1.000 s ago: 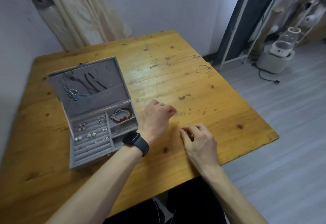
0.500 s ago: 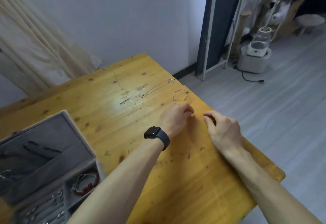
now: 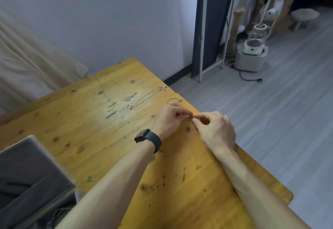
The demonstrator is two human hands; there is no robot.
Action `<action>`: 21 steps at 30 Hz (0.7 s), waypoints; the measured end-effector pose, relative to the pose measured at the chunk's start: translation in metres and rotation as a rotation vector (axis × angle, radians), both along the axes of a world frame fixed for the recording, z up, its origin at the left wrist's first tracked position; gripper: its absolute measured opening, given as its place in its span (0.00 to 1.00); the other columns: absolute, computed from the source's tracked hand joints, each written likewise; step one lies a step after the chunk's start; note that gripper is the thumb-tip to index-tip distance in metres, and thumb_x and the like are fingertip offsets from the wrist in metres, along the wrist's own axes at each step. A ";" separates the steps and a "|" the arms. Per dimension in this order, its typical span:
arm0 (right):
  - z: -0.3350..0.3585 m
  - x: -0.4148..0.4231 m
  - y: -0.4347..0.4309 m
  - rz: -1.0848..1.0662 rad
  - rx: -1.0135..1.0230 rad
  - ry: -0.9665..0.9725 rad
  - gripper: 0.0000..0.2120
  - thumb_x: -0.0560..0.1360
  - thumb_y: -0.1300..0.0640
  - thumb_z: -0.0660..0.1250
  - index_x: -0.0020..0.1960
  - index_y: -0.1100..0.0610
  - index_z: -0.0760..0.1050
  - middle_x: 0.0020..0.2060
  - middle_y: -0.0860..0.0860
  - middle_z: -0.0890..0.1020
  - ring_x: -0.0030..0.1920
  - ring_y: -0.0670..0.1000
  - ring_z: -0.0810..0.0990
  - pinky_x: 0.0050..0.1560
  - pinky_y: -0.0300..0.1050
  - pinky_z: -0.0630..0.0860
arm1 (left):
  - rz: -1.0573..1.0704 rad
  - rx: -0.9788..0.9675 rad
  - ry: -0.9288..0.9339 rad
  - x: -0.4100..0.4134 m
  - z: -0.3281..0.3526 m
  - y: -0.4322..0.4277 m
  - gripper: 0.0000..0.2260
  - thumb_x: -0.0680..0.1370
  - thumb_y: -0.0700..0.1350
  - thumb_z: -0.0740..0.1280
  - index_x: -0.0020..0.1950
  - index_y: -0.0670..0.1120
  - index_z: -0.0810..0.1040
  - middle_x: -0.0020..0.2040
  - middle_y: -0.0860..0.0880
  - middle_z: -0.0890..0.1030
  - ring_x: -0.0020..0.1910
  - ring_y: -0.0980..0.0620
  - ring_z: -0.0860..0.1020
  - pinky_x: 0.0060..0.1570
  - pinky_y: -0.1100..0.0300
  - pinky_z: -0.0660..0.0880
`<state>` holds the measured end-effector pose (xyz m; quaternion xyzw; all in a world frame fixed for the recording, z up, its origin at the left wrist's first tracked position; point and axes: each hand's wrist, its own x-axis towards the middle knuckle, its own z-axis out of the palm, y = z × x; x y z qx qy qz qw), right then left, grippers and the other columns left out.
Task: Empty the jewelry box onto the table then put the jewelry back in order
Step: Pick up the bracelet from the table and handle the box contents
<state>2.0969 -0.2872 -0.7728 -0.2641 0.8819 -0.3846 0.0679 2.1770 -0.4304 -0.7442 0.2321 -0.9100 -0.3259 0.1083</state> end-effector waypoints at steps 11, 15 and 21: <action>-0.005 0.009 0.002 -0.030 -0.098 0.078 0.09 0.72 0.45 0.72 0.50 0.46 0.84 0.46 0.44 0.78 0.52 0.51 0.78 0.53 0.50 0.76 | 0.039 0.049 -0.002 0.006 0.004 -0.005 0.08 0.78 0.42 0.72 0.56 0.48 0.86 0.52 0.52 0.83 0.49 0.55 0.78 0.54 0.61 0.75; -0.005 0.009 0.002 -0.031 -0.071 0.096 0.09 0.73 0.45 0.71 0.50 0.47 0.84 0.47 0.45 0.79 0.52 0.52 0.77 0.53 0.51 0.76 | 0.046 0.051 -0.002 0.006 0.005 -0.006 0.09 0.76 0.42 0.73 0.56 0.48 0.86 0.51 0.53 0.82 0.48 0.56 0.79 0.53 0.65 0.75; 0.002 0.008 -0.004 -0.028 0.022 0.081 0.10 0.77 0.41 0.66 0.51 0.44 0.82 0.52 0.44 0.80 0.54 0.52 0.75 0.51 0.47 0.71 | 0.055 -0.009 0.002 0.002 0.003 -0.005 0.05 0.76 0.45 0.74 0.50 0.49 0.87 0.49 0.53 0.81 0.47 0.57 0.78 0.53 0.60 0.76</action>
